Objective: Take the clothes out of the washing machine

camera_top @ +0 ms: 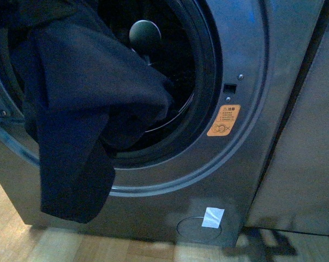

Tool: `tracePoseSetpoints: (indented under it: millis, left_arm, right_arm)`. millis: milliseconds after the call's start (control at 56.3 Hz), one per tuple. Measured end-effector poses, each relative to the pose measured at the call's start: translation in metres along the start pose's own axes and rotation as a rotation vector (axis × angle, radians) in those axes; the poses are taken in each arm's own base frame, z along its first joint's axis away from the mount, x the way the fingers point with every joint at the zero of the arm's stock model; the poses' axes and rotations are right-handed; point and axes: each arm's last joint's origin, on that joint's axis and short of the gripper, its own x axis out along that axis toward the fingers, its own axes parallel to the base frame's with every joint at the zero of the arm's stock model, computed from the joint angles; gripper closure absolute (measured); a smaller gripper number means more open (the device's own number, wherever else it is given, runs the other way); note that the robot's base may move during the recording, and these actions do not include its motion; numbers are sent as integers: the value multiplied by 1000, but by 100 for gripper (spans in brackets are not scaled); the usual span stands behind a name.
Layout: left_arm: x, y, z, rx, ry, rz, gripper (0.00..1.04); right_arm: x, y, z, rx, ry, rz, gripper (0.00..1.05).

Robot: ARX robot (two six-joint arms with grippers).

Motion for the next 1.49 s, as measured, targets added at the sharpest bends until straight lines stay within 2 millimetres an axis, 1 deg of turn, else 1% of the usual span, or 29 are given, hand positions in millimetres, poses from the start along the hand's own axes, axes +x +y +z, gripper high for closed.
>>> tracePoseSetpoints:
  millis: [53, 107, 231, 267, 338, 498, 587, 675, 889, 1066, 1244, 1333, 1422, 1493]
  left_arm:
    - [-8, -7, 12, 12, -28, -31, 99]
    - [-12, -12, 22, 21, -46, -51, 99]
    - [-16, -29, 60, 56, -125, -128, 99]
    - [-17, -33, 67, 61, -138, -138, 99]
    - [-18, -43, 91, 79, -183, -173, 99]
    - [-17, -62, 130, 108, -251, -219, 99]
    - [-13, -72, 156, 116, -285, -246, 99]
    - [-8, -81, 175, 118, -303, -271, 99]
    - [2, -103, 216, 121, -329, -329, 99]
    - [4, -123, 243, 123, -346, -383, 99]
    - [0, -144, 267, 124, -381, -434, 99]
    - [-3, -154, 282, 125, -402, -456, 99]
    - [-4, -158, 291, 124, -423, -466, 99]
    - [-4, -158, 294, 124, -431, -468, 99]
  right_arm:
    - [0, 0, 0, 0, 0, 0, 7]
    - [0, 0, 0, 0, 0, 0, 7]
    - [0, 0, 0, 0, 0, 0, 7]
    - [0, 0, 0, 0, 0, 0, 7]
    - [0, 0, 0, 0, 0, 0, 7]
    - [0, 0, 0, 0, 0, 0, 7]
    - [0, 0, 0, 0, 0, 0, 7]
    - [0, 0, 0, 0, 0, 0, 7]
    - [0, 0, 0, 0, 0, 0, 7]
    - [0, 0, 0, 0, 0, 0, 7]
    - [0, 0, 0, 0, 0, 0, 7]
    - [0, 0, 0, 0, 0, 0, 7]
    - [0, 0, 0, 0, 0, 0, 7]
    - [0, 0, 0, 0, 0, -1, 7]
